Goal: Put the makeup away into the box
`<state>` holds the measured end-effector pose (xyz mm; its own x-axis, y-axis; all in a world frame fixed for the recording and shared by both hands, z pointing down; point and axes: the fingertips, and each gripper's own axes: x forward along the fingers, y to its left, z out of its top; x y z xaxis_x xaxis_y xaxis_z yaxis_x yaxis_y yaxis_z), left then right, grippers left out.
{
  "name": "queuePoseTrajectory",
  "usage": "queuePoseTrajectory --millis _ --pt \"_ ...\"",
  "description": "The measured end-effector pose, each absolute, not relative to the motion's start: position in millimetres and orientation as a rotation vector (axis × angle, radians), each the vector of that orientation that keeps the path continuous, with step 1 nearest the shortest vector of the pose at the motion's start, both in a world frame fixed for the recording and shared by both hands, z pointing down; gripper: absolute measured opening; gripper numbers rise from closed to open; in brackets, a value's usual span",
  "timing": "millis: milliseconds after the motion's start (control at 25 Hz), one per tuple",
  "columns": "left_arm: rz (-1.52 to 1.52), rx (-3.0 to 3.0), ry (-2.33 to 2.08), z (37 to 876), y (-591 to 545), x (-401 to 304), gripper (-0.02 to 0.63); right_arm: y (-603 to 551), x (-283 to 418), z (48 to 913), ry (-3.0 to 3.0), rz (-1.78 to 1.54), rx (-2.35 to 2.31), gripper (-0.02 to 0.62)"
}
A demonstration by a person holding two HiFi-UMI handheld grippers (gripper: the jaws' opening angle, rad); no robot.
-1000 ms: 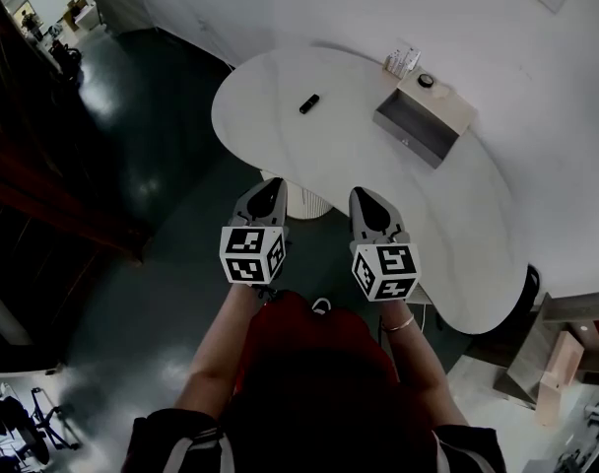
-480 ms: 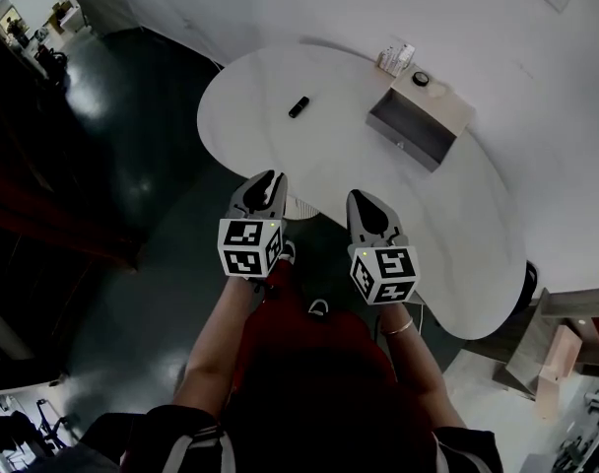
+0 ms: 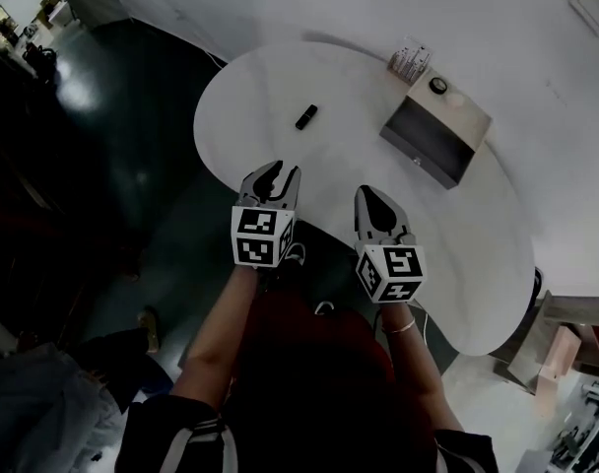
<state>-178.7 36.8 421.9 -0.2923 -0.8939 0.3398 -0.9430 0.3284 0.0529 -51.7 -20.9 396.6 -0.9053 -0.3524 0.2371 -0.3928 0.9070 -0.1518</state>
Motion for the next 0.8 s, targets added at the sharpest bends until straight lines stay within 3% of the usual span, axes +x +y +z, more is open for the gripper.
queuePoseTrajectory --millis 800 --pt "0.350 1.679 -2.089 472 -38 -255 0.173 -67 -120 420 -2.764 0.365 0.673 0.015"
